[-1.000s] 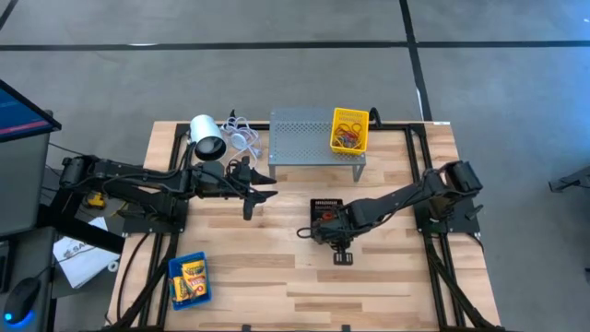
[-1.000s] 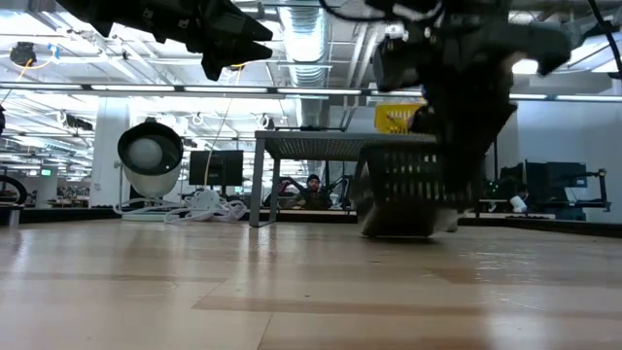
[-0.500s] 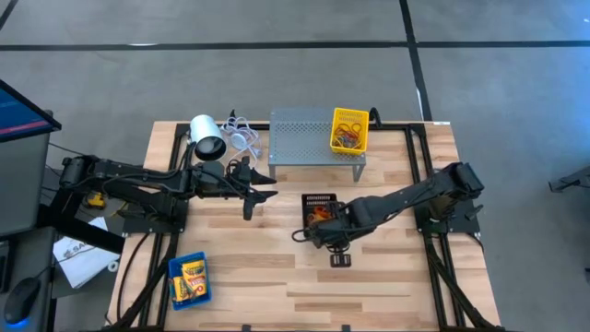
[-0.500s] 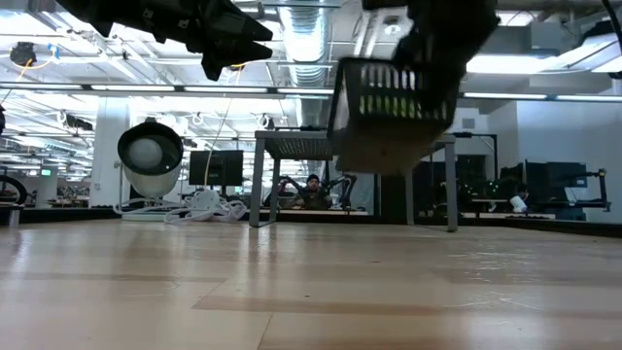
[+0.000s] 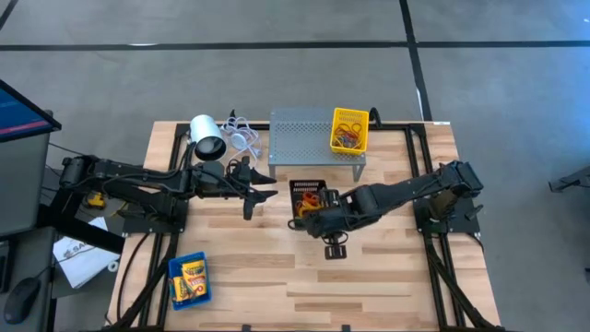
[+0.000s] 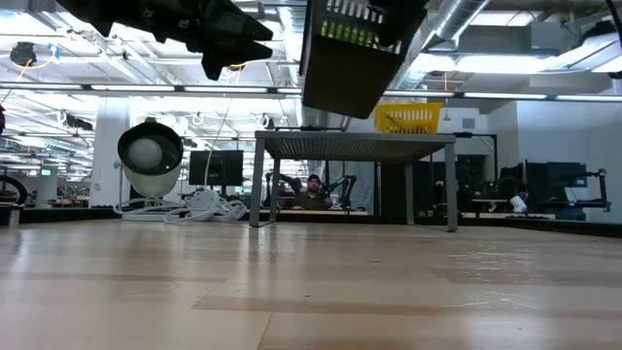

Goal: Pick & Place Office Desk Supplies
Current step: Put the black basket filled with spring rubber band on the shelf

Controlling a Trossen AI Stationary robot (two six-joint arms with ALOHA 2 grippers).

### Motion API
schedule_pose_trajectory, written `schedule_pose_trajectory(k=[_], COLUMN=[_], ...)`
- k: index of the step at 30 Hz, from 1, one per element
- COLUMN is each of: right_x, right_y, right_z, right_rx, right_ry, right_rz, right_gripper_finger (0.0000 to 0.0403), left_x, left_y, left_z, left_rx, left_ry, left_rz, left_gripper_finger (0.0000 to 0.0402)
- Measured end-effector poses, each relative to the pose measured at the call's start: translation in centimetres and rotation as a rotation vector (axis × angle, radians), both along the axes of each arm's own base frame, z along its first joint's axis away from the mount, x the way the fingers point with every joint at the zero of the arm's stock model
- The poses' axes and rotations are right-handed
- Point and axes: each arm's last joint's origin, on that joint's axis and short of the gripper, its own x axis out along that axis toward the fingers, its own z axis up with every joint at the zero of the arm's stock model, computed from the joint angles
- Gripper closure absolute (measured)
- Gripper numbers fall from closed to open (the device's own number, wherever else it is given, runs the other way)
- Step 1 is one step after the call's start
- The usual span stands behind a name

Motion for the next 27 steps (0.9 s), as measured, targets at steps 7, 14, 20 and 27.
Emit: schedule_pose_trajectory(k=[7,14,20,27], right_x=[0.8,1.3,1.6,1.8], right_y=[-3.5,-7.0,-9.9,-12.3], right_z=[0.8,0.8,0.9,1.0], right_rx=[-0.052,-0.088,-0.105,-0.129], right_ry=[-0.001,0.000,-0.002,-0.024], right_rz=[-0.017,-0.033,-0.073,-0.077], right_gripper_finger=[0.0403,0.0403,0.0403,0.0403], left_x=[-0.6,-1.6,-2.2,-2.2], left_y=[0.0,0.0,0.0,0.0], left_z=[1.4,2.7,3.2,3.2], left_rx=[-0.001,0.005,0.033,0.069], left_ry=[-0.058,-0.117,-0.144,-0.136], left_rz=[0.000,-0.001,-0.002,-0.005], left_gripper_finger=[0.0243,0.0243,0.0243,0.0243])
